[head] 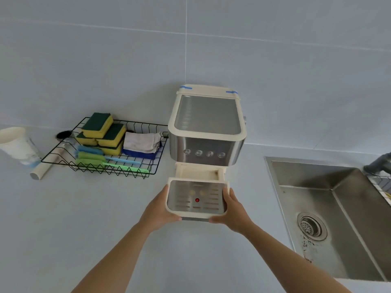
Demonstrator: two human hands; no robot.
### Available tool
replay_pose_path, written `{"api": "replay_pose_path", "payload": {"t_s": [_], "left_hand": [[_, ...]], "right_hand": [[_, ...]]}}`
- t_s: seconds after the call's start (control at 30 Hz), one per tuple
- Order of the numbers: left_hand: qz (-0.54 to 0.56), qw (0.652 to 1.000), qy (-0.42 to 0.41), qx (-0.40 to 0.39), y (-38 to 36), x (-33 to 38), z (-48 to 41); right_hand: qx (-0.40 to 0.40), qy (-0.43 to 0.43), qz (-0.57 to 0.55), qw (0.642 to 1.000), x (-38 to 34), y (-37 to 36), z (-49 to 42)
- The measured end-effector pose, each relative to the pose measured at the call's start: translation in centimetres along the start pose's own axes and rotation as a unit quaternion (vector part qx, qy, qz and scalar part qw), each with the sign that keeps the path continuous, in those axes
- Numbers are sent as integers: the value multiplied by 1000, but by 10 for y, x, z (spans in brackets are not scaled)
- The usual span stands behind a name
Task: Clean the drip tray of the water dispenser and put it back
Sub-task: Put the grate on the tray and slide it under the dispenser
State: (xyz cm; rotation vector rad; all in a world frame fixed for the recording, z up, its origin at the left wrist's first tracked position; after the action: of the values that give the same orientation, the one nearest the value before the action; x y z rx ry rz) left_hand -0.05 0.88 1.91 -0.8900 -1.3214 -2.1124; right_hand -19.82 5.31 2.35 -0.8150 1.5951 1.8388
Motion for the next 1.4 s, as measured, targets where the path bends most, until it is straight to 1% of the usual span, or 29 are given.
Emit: {"api": "replay_pose_path", "payload": {"t_s": [0.23,0.67,0.9,1.07,1.17,1.3,1.4], "left_hand": [[-27,999,15,-20,-7,-17,-32],[-68,996,50,-42,-18,-31,-68],[-73,996,45,-29,-16,-31,-83],[-82,995,45,-30,-13,-29,-96],[-88,995,46,-17,-13,-25,-104],[-104,993,47,-14,-15,-27,-110],[-109,993,43,-13,-16,-28,-111]], "right_hand": [[4,-30,16,999,10,-4,-15],[-22,-52,42,998,40,-10,-47],[-40,-80,58,994,59,-14,-61],[-46,-79,56,994,59,-7,-76],[-45,-74,63,994,57,-2,-85],[-66,-79,71,992,61,-4,-91],[-69,-73,66,993,63,-5,-92]]}}
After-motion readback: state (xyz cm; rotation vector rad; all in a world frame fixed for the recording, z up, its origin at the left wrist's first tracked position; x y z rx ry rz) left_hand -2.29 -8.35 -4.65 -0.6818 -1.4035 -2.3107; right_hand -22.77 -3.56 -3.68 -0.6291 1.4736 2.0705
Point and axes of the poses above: each hand's wrist, its own z-axis away from the middle knuckle, its own y-axis out of the back of the hand, x = y × z, the point moved 9 cm from there along -z, towards the middle knuckle, and after that the axes turned 9 degrees about y, right-handed, at the moved point
